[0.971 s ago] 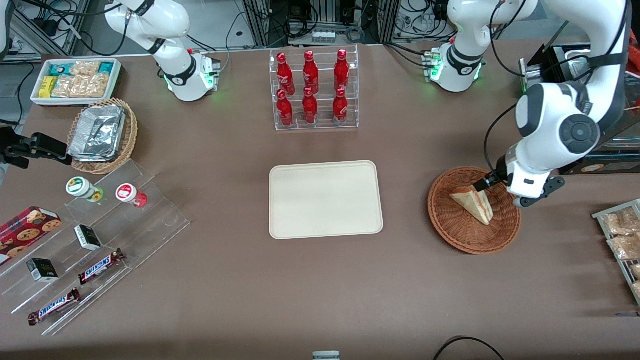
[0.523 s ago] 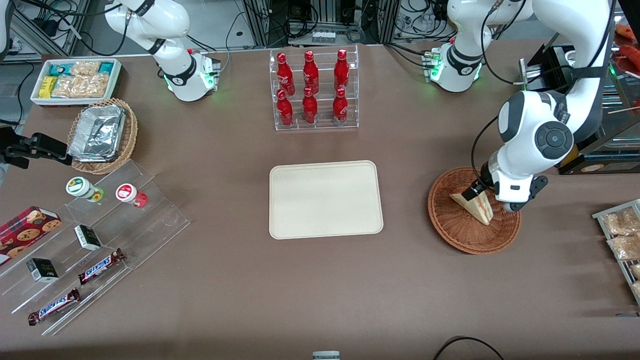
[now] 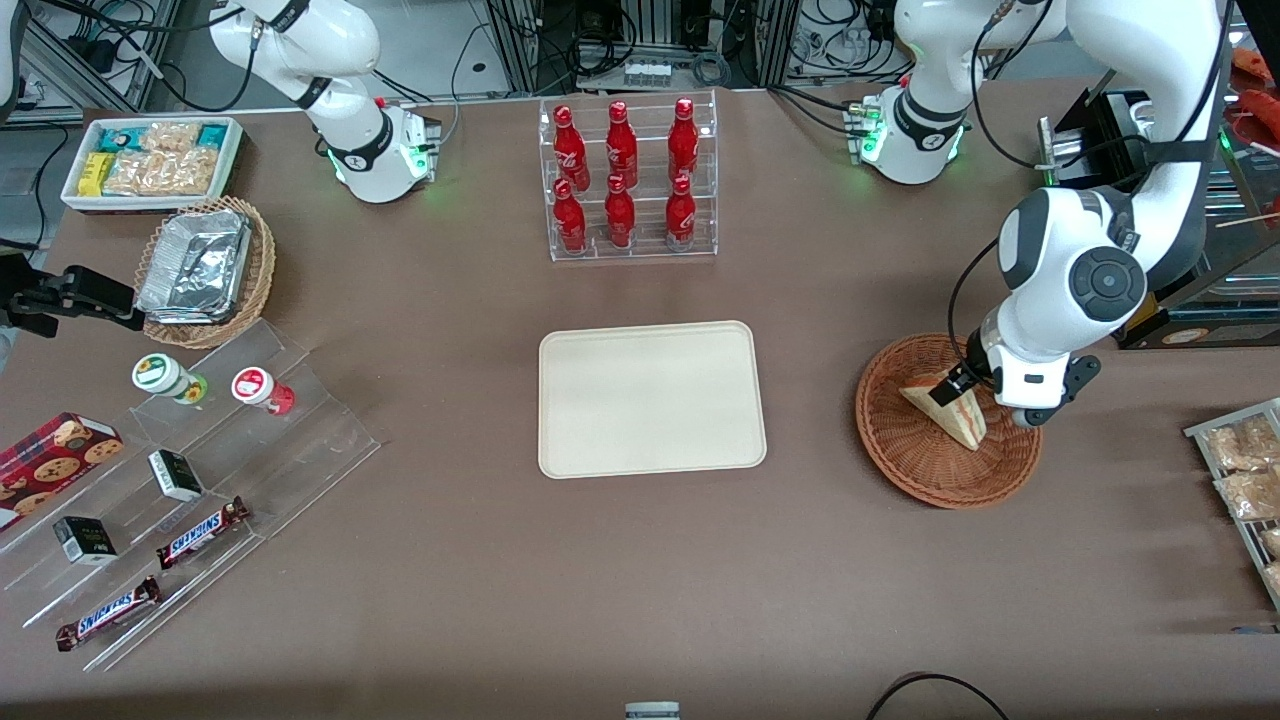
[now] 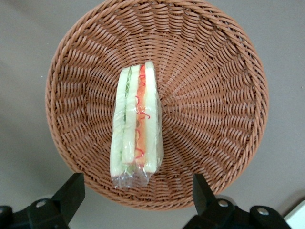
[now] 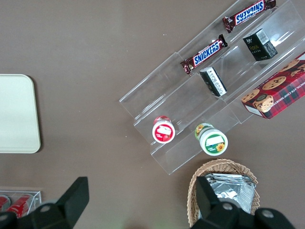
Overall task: Place sandwich from basket to tray
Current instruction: 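Lower the left gripper and close it on the sandwich, then lift the sandwich and carry it over the cream tray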
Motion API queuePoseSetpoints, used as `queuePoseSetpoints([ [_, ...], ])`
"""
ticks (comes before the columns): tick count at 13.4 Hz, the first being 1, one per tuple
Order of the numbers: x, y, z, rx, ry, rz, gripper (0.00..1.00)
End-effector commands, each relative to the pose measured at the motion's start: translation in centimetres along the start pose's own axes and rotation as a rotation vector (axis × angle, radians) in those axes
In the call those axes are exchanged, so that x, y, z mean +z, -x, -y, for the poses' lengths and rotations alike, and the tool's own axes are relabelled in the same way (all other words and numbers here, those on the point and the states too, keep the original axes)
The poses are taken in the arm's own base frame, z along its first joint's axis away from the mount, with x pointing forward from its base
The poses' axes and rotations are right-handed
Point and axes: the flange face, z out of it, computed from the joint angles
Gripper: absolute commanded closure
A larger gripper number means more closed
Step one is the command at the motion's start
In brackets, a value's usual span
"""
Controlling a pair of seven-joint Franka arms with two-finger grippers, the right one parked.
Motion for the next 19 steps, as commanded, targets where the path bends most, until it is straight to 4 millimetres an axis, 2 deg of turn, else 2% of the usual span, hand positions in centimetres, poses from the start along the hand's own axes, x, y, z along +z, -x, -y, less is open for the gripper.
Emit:
queuePoseSetpoints([
  [1,1.3,-0.1,0.4,-0.014,0.000,-0.015,0.00],
  [10,4.9,-1.3,0.7,-0.031,0.001,-0.001,0.00],
  [17,6.6,-1.1,1.0,-0.041,-0.003,0.010,0.00],
  [19,6.9,-1.0,1.1,-0.044,-0.009,0.016,0.03],
])
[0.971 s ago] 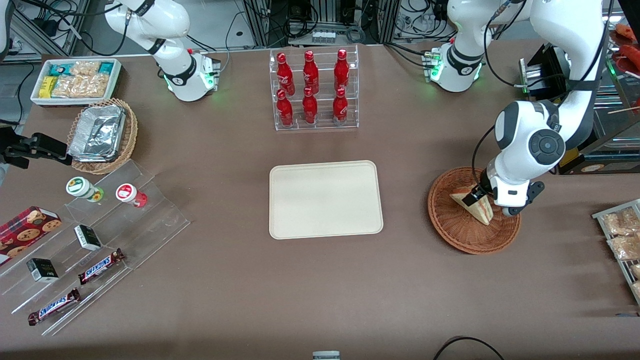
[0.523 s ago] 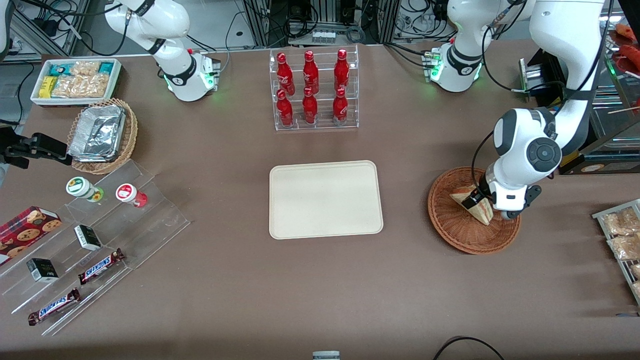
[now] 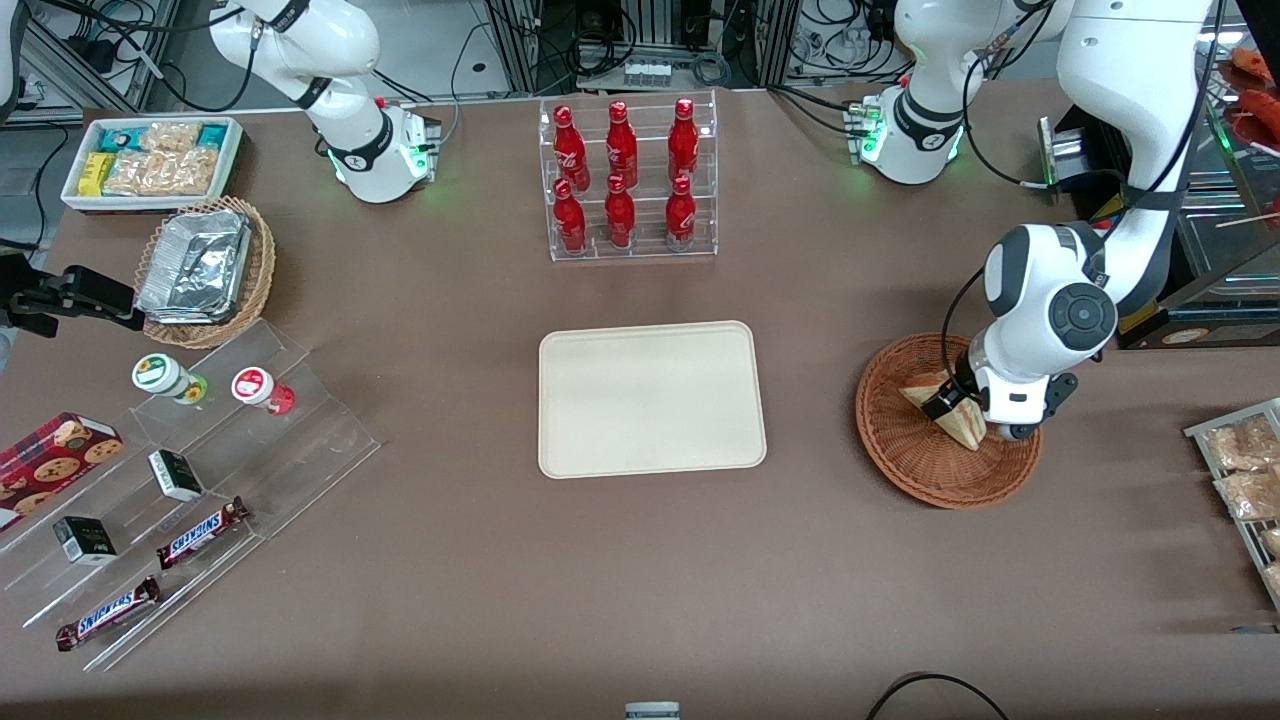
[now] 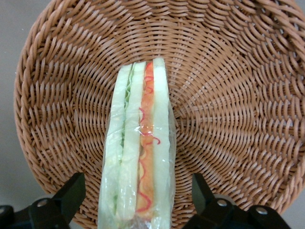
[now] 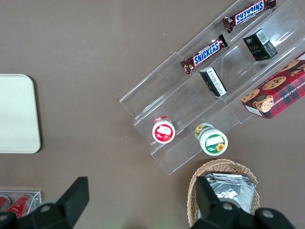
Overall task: Place sandwich from basket to tray
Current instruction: 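Lift the sandwich and carry it over the cream tray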
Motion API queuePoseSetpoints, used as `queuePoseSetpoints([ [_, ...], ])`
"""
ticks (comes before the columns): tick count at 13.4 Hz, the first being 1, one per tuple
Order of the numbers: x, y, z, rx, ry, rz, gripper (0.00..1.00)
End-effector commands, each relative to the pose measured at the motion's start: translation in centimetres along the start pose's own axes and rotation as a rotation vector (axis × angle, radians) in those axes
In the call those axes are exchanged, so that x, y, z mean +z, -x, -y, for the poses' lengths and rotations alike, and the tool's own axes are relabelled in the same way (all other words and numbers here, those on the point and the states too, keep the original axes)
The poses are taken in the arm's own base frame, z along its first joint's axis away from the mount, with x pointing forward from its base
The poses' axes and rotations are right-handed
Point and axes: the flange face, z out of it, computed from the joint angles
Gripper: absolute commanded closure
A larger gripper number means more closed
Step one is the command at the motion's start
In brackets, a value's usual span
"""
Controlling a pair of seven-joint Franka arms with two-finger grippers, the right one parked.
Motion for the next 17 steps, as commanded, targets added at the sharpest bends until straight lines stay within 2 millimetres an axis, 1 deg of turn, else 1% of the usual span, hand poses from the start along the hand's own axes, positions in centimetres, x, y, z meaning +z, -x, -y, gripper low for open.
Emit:
queuePoseSetpoints([
  [1,0.6,0.3,0.3,-0.018,-0.006,-0.011,0.15],
  [2,0.7,0.4,0.5,-0.022,-0.008,-0.009,0.39],
  [3,0.6,0.4,0.4,-0.022,-0.007,-0.009,0.67],
  [4,0.6,0.4,0.5,-0.023,-0.010,-0.009,0.85],
  [5,0.4,0.4,0.6,-0.023,-0.014,-0.006,0.98],
  [6,0.3,0.5,0.7,-0.024,-0.022,0.001,1.00],
  [8,-1.0,0.7,0.7,-0.017,-0.033,0.003,1.00],
  [9,-1.9,0.6,0.6,-0.010,-0.035,0.001,1.00],
  [12,-6.0,0.5,-1.3,0.013,-0.073,0.027,1.00],
  [15,-9.2,3.8,-5.4,0.105,-0.094,0.037,1.00],
  [17,-11.5,6.7,-8.5,0.174,-0.095,0.034,1.00],
])
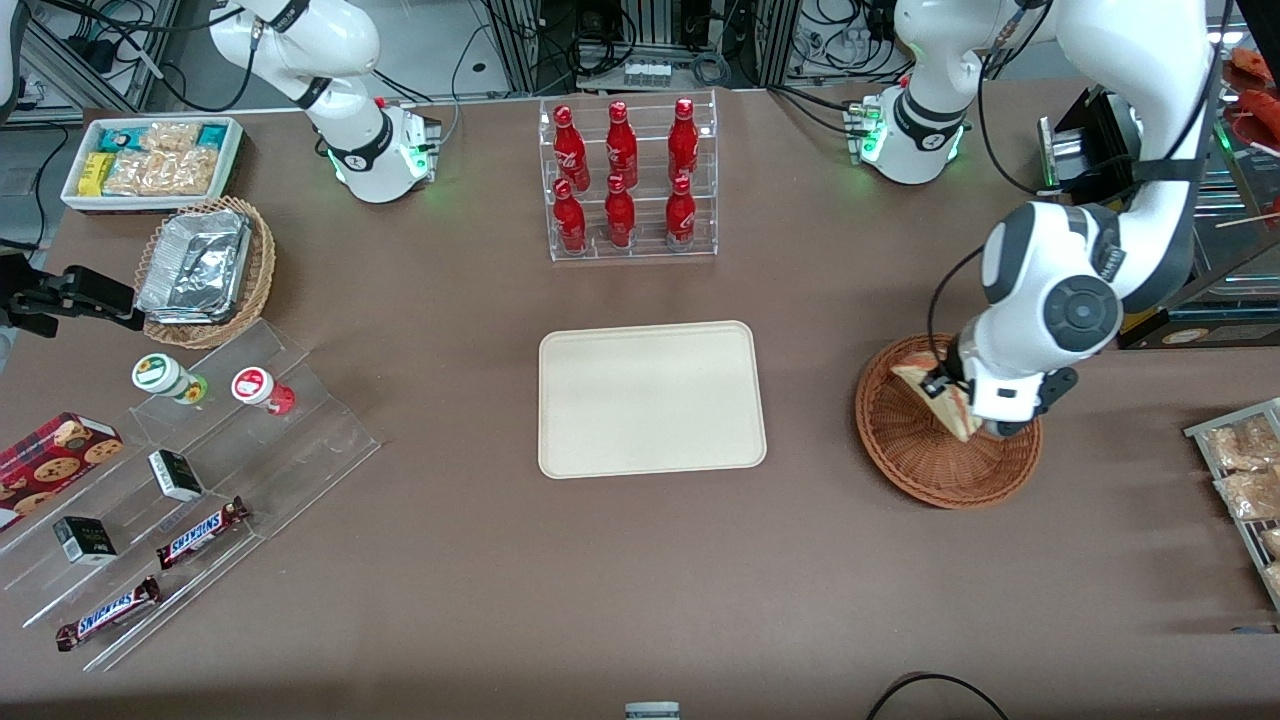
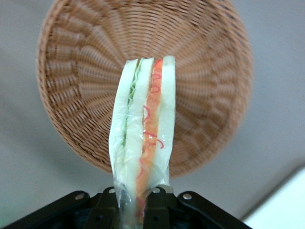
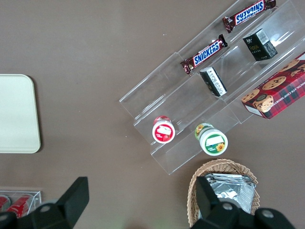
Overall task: Place sandwich from basket to tray
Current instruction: 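Lift the sandwich and carry it over the cream tray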
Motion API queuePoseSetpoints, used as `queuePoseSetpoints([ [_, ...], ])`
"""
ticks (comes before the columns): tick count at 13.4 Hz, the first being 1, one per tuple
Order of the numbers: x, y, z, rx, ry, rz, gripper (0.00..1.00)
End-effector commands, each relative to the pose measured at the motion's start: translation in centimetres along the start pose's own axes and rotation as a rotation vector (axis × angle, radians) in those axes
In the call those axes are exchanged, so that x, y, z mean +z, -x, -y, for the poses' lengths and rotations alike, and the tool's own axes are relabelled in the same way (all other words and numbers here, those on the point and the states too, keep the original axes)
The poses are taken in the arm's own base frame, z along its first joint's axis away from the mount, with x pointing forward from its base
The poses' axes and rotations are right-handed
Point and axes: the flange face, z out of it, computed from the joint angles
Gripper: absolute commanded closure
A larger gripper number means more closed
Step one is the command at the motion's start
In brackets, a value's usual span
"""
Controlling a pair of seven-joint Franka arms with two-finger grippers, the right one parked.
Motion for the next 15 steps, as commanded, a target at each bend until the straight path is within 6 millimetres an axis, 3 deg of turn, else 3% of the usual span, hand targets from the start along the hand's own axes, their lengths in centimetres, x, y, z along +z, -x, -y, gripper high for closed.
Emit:
queuePoseSetpoints([
  [1,-2.9,3.5,-4.2,0.088,-0.024,-0.007,1.00],
  [5,-3.4,11.2,-11.3,0.241,-0.020,-0.023,1.00],
  [8,-3.6,15.7,-16.6,0.333,0.012,-0.017,1.00],
  [12,-0.2,21.5,-23.0,0.432,0.004,0.000,1.00],
  [15,1.2,24.2,-26.9,0.461,0.023,0.007,1.00],
])
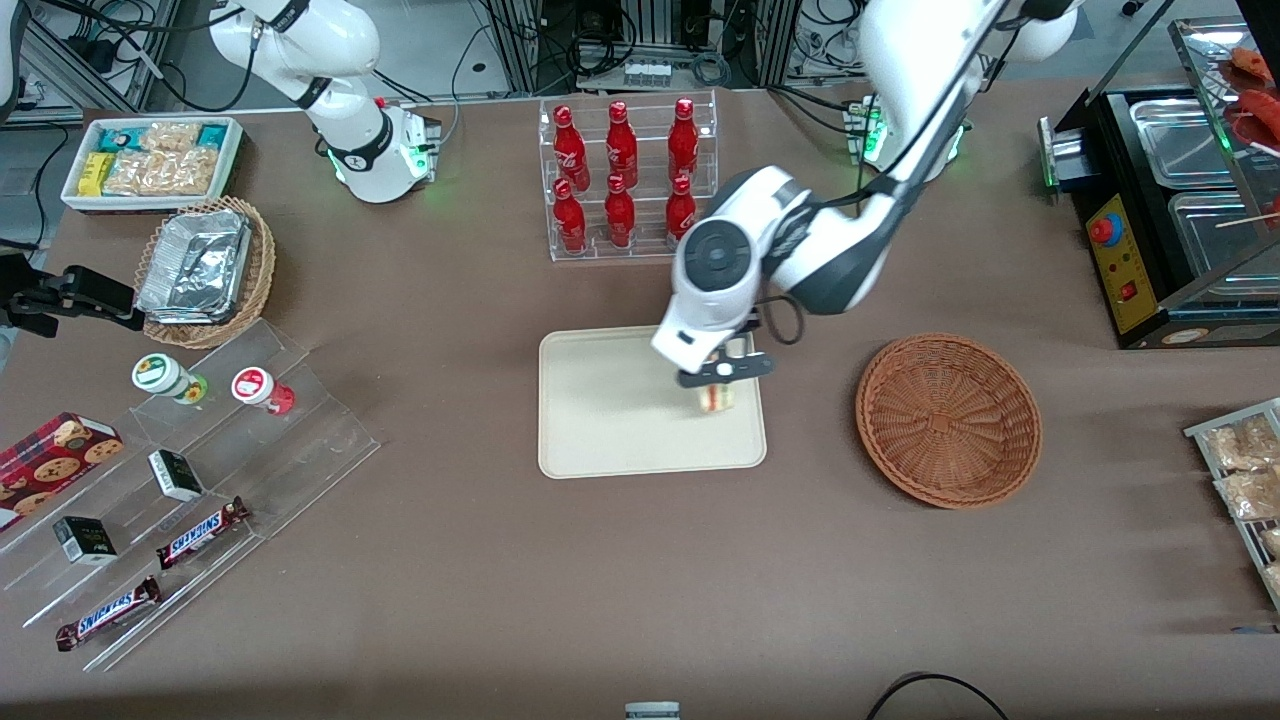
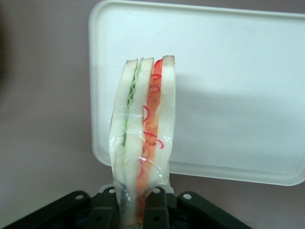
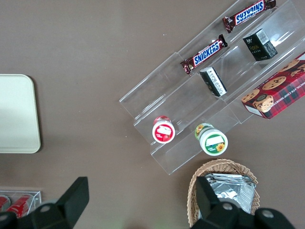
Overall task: Place sandwich from basket to tray
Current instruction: 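Lift the sandwich and carry it over the cream tray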
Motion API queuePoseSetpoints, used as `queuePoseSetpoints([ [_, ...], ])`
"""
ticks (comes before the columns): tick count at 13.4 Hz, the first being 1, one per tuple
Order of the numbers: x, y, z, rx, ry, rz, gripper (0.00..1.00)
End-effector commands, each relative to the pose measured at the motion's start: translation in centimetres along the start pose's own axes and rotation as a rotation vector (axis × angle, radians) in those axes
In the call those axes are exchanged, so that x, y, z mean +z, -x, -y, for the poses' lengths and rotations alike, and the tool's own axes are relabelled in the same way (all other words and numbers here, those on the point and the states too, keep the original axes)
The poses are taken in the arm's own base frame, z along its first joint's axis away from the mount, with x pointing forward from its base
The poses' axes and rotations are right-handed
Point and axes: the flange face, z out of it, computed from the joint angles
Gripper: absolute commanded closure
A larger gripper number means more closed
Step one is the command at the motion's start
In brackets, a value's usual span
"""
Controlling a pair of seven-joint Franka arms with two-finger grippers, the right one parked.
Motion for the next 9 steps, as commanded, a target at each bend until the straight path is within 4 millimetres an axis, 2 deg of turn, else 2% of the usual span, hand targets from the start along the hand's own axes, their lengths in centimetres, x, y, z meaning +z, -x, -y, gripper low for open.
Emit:
queuePoseSetpoints([
  [1,0.5,0.0,-3.6,0.013,0.016,0.004,1.00],
  [3,1.5,1.4,-5.6,0.034,0.022,0.001,1.00],
  [6,3.3,1.5,-7.9,0.053,0.025,-0.001,1.00],
  [9,4.8,1.4,-8.9,0.063,0.011,-0.005,1.00],
])
